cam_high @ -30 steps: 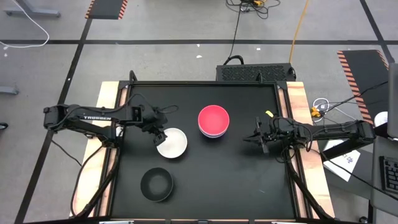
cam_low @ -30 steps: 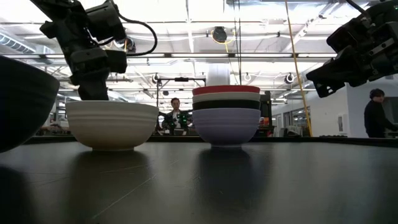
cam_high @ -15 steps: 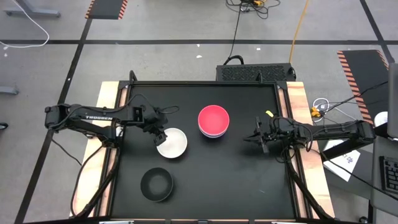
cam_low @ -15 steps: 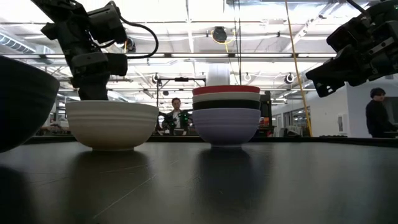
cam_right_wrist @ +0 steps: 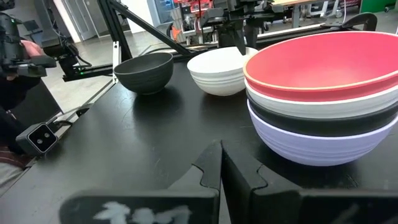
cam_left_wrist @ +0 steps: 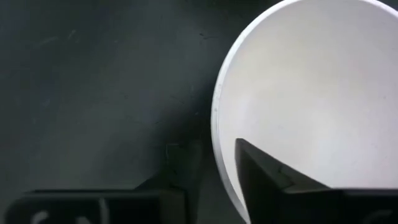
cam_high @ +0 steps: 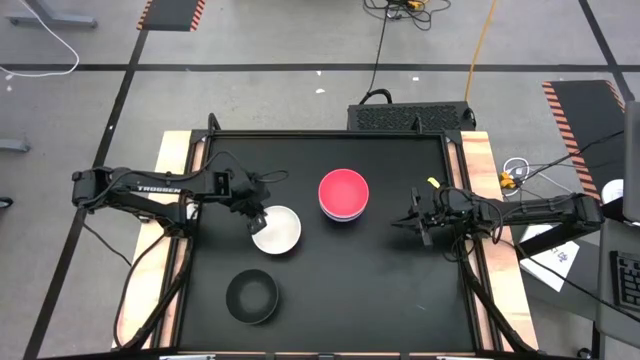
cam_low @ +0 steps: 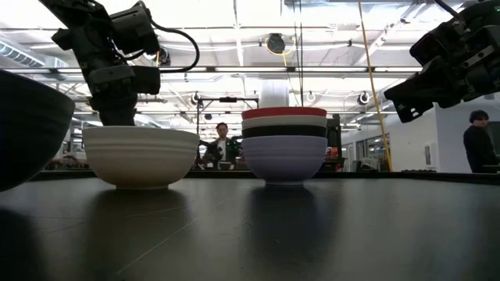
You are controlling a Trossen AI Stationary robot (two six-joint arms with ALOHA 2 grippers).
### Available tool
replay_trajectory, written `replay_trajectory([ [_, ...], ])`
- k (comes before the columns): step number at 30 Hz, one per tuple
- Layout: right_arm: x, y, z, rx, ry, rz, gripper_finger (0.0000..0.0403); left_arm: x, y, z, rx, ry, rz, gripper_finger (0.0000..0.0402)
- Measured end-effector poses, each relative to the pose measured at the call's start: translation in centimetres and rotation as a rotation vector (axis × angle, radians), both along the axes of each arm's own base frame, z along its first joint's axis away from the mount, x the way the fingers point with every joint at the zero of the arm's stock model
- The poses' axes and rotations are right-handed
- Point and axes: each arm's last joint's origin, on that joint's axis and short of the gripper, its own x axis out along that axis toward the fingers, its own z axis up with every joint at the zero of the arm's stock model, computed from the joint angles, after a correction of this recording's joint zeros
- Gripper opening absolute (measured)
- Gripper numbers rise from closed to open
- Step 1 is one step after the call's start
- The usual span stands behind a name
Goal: Nest bowls inside each other
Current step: Stack the white bowl on top of the orange bowl
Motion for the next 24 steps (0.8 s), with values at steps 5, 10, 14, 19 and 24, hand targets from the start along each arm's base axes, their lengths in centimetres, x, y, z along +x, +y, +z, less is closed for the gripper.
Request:
replay_trajectory([
  [5,0.0,0.0,0.0,0.0,0.0,0.0,0.0,0.0,0.0,0.0,0.005,0.0,-0.009,0.0052],
  [10,0.0,0.0,0.0,0.0,0.0,0.0,0.0,0.0,0.0,-0.01,0.017,0.0,-0.034,0.001],
  [14,0.0,0.0,-0.01,0.0,0.001,0.0,0.0,0.04,-0.01,0.01,0.03,-0.004,-0.066,0.0011],
  [19,0.0,0.0,0.0,0.0,0.0,0.0,0.0,0.44,0.11,0.39,0.079,-0.059,-0.097,0.0008],
  [24,0.0,0.0,0.0,0.015,0.002,-0.003,0.0,0.79,0.18,0.72,0.101,-0.11,-0.111,0.0006],
])
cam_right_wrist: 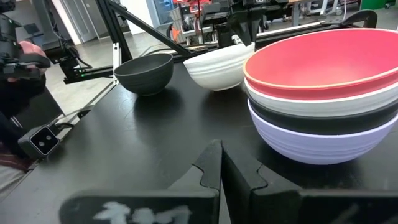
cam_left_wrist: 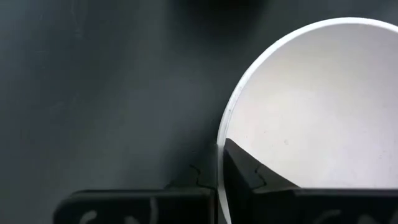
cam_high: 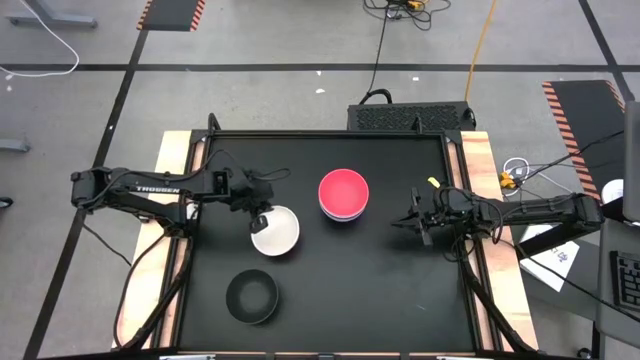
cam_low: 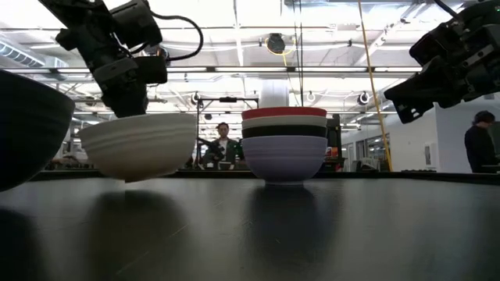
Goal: Nest bowls inside each other
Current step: Stack the white bowl on top of the orange bowl
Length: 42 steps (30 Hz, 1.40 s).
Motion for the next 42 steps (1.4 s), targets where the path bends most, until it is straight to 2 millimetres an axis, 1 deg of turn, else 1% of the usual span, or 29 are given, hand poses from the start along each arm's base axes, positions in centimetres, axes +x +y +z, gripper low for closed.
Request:
replay_trajectory([
  [6,0.0,0.0,0.0,0.008,0.002,-0.001,0.0,0.2,0.0,0.6,0.031,-0.056,-0.026,0.0006],
  [8,0.0,0.0,0.0,0.008,0.002,-0.001,0.0,0.3,0.1,1.0,0.039,-0.097,-0.03,0.0006],
  [12,0.0,0.0,0.0,0.007,0.002,-0.001,0.0,0.0,-0.2,2.0,0.05,-0.166,-0.063,0.0008],
  [17,0.0,0.0,0.0,0.009,0.003,-0.002,0.0,-0.9,-1.0,3.7,0.075,-0.258,-0.105,0.0006],
  [21,0.0,0.0,0.0,0.011,0.004,-0.002,0.0,-2.1,-1.8,4.6,0.09,-0.323,-0.125,0.0005],
  [26,0.0,0.1,0.0,0.009,0.004,0.003,0.0,-3.8,-2.1,4.2,0.113,-0.419,-0.096,0.0005],
  [31,0.0,0.1,0.0,0.01,0.003,0.002,0.0,-5.0,-2.2,2.8,0.118,-0.536,-0.077,0.0005],
  [37,0.0,0.0,0.0,0.008,-0.004,0.003,0.0,-5.3,-2.3,2.1,0.138,-0.681,-0.081,0.0005],
  [42,0.0,0.0,0.0,0.004,-0.004,0.003,0.0,-5.2,-2.3,2.1,0.146,-0.741,-0.08,0.0005],
])
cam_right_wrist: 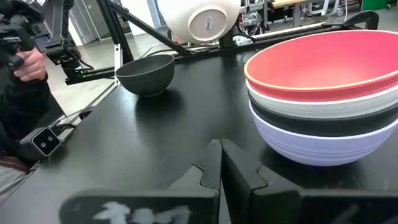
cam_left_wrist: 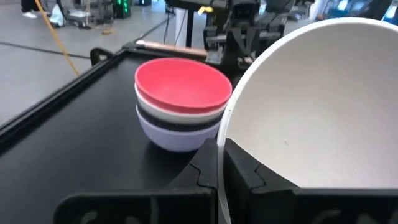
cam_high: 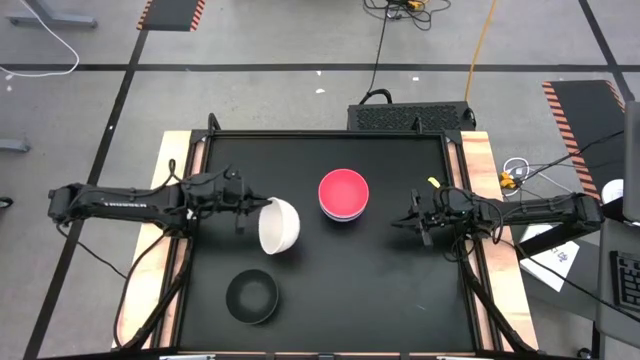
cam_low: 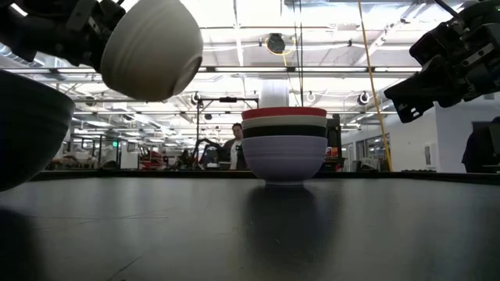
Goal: Nest bowls inside each other
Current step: Stack the white bowl on top of the orange bowl
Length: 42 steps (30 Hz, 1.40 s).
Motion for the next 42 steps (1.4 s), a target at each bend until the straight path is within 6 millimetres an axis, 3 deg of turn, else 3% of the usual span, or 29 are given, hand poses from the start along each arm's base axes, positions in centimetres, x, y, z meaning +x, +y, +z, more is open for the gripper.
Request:
replay_trajectory([
  [6,0.0,0.0,0.0,-0.008,-0.001,0.001,0.0,0.2,0.0,0.2,0.011,-0.084,-0.024,0.0005],
  [21,0.0,0.0,-0.1,0.007,0.011,-0.001,0.0,-0.3,0.6,0.0,0.049,-0.058,0.003,0.0005],
  [36,0.0,0.0,0.0,0.006,0.0,-0.001,0.0,-2.4,0.4,-1.0,0.101,-0.345,-0.043,0.0005],
  [42,0.0,0.0,0.1,-0.001,-0.013,0.0,0.0,-2.4,1.0,-0.9,0.114,-0.364,-0.009,0.0005],
])
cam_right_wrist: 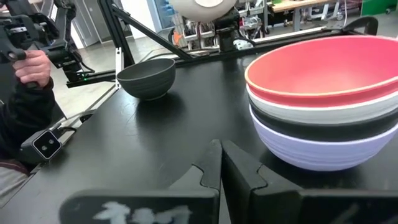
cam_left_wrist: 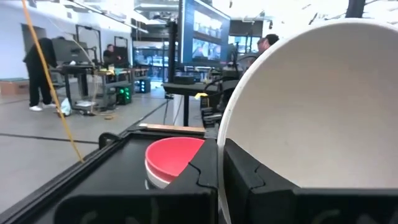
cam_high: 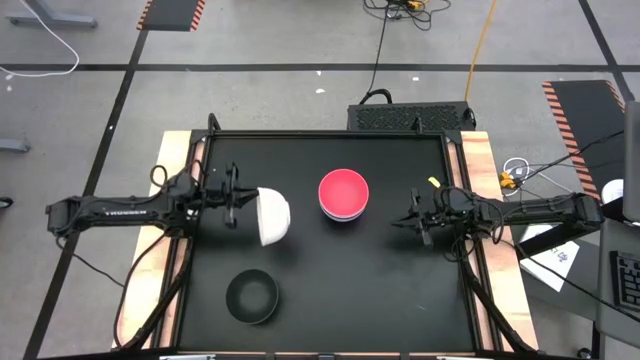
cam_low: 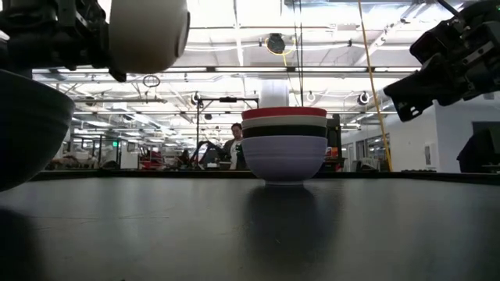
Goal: Nest bowls inside each other
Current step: Stack the white bowl on top of the orange bowl
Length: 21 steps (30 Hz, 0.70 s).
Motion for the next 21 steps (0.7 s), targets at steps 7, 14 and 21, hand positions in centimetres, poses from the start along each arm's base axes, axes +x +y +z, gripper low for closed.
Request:
replay_trajectory([
  [7,0.0,0.0,0.1,-0.019,-0.013,0.003,0.0,0.5,1.2,0.3,-0.014,-0.012,0.002,0.0005],
  [14,0.0,0.0,0.1,-0.019,-0.012,0.003,0.0,2.8,3.2,2.0,-0.03,0.044,-0.024,0.0005],
  [21,0.0,0.0,0.1,-0.019,-0.012,0.003,0.0,6.5,6.0,3.6,-0.046,0.104,-0.085,0.0005],
])
